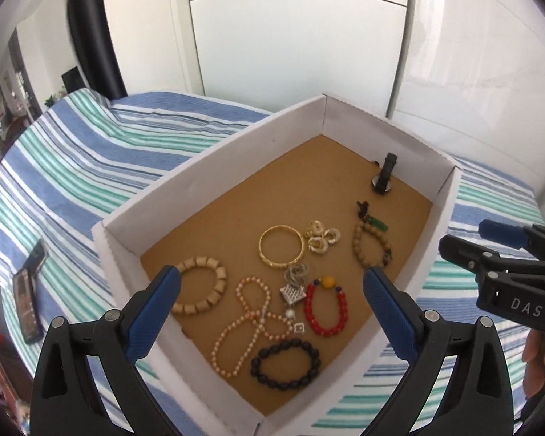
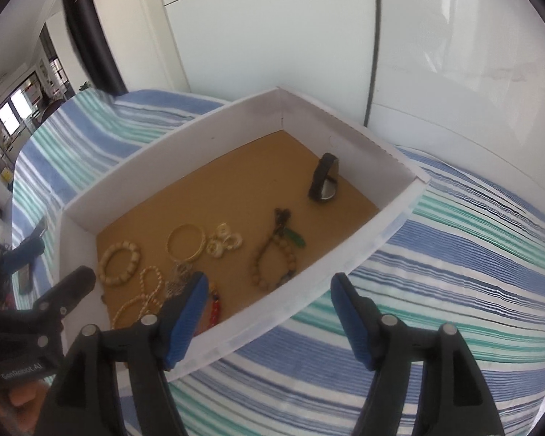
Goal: Organize jewelry
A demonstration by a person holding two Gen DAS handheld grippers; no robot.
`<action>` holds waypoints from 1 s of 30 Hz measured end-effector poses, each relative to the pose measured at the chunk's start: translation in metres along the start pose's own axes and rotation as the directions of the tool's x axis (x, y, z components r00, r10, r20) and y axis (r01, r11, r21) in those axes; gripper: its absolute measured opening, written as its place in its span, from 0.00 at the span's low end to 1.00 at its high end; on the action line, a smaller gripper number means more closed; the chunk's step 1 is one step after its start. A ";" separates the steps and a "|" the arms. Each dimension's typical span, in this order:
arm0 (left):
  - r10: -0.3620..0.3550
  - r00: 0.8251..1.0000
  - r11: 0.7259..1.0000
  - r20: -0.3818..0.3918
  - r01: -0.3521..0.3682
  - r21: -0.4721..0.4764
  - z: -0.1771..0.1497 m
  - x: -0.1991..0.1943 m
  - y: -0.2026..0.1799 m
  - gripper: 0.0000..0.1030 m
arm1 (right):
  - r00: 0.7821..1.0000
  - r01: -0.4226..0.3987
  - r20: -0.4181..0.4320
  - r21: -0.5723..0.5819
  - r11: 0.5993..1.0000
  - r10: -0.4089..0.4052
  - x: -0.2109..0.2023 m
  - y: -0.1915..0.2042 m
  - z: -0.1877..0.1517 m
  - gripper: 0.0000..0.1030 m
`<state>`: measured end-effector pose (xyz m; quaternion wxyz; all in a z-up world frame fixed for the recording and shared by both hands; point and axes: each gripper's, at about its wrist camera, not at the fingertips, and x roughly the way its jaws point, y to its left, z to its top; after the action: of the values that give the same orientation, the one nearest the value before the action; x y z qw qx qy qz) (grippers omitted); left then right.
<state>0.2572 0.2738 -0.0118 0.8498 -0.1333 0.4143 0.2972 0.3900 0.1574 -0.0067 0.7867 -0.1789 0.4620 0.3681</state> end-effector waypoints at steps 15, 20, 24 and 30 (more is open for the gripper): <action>0.051 0.989 0.995 -0.141 -0.063 -0.079 -0.012 -0.023 0.031 0.97 | 0.998 0.027 -0.060 -0.137 0.990 -0.035 -0.023 0.058 -0.002 0.76; 0.041 0.982 0.991 -0.184 -0.064 -0.119 -0.015 -0.025 0.042 0.97 | 0.997 0.011 -0.074 -0.131 0.991 -0.021 -0.028 0.064 -0.002 0.76; 0.044 0.980 0.983 -0.195 -0.078 -0.169 -0.013 -0.028 0.049 0.97 | 0.996 -0.013 -0.088 -0.122 0.992 0.002 -0.032 0.067 -0.002 0.77; 0.072 0.978 0.985 -0.198 -0.101 -0.143 -0.010 -0.040 0.043 0.99 | 0.995 -0.022 -0.102 -0.114 0.993 0.010 -0.041 0.069 0.002 0.77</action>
<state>0.2049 0.2873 0.0141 0.7794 -0.2076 0.4760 0.3506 0.3274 0.1877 0.0335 0.7477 -0.2388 0.4807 0.3908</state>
